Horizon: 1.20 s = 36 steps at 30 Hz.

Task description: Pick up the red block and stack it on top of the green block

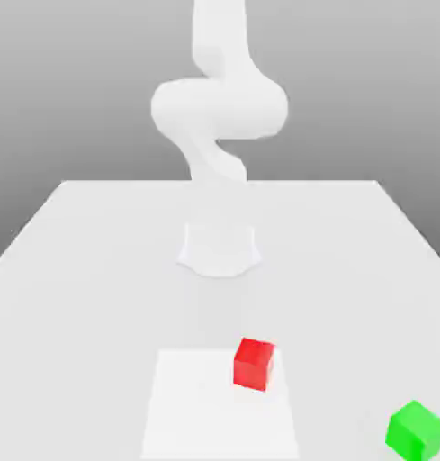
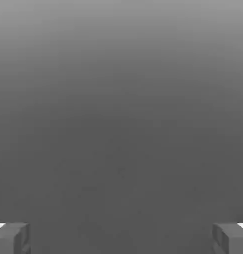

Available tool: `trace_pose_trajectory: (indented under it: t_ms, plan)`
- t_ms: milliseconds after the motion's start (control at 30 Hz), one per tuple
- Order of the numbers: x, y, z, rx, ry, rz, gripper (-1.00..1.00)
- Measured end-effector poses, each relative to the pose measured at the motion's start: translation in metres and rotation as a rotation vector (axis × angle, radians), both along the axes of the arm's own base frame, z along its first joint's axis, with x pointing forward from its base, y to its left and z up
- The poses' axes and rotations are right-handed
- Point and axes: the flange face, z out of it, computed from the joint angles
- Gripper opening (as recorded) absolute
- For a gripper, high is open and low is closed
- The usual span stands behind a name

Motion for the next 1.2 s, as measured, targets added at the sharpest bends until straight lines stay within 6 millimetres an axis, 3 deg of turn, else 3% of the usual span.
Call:
trace_pose_trajectory:
  t_ms: [133, 300, 433, 567, 600, 967, 1000, 1200]
  plan:
    - [0.041, 0.016, -0.099, 0.001, 0.148, -0.058, 0.0]
    - [0.057, 0.024, -0.224, 0.021, 0.33, -0.129, 0.0]
    - [0.043, 0.028, -0.325, 0.056, 0.485, -0.188, 0.0]
    - [0.0, 0.036, -0.426, 0.114, 0.662, -0.254, 0.0]
    - [-0.007, 0.038, -0.441, 0.123, 0.685, -0.262, 0.0]
    - [-0.015, 0.039, -0.514, 0.133, 0.709, -0.275, 0.0]
    - [-0.016, 0.039, -0.517, 0.132, 0.71, -0.275, -1.0]
    - [-0.016, 0.039, -0.519, 0.132, 0.709, -0.275, -1.0]
